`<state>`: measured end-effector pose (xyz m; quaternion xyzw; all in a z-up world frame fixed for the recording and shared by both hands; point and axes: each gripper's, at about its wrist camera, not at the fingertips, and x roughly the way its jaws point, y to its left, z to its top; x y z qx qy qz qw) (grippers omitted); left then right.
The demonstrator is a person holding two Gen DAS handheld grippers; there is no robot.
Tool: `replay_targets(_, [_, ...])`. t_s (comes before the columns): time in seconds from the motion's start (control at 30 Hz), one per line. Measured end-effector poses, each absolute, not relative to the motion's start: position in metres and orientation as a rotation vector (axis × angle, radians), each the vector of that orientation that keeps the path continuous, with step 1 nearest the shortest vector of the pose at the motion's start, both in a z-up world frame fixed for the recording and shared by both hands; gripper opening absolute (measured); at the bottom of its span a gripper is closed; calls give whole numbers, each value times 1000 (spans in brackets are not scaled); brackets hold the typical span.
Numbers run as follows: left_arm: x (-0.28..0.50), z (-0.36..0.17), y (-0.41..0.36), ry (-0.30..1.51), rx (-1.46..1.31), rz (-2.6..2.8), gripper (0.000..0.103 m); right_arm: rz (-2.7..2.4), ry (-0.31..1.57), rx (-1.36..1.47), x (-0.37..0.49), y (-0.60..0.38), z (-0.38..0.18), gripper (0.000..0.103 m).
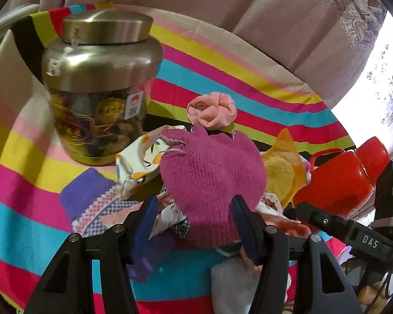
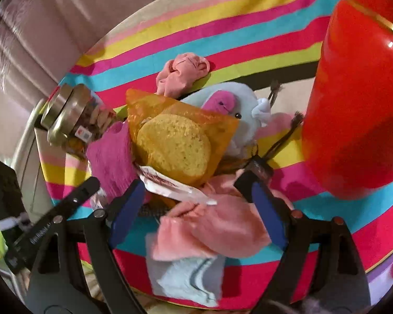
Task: Organize soft objects
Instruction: 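Grasp the yellow sponge in orange mesh with the right tool while the left grasps the magenta glove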
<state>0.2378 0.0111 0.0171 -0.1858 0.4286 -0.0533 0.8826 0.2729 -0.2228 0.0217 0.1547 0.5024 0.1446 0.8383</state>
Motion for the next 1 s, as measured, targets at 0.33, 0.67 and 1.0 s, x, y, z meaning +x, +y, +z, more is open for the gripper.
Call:
replay_targets(0.33, [253, 14, 6, 861, -350, -130, 19, 250, 1083, 490, 288, -228, 11, 86])
replay_targets(0.67, [223, 29, 36, 782, -401, -107, 11, 207, 1110, 587, 296, -216, 10, 86])
replay_targets(1.0, [208, 17, 56, 791, -475, -110, 11, 92, 1111, 597, 305, -196, 9, 93])
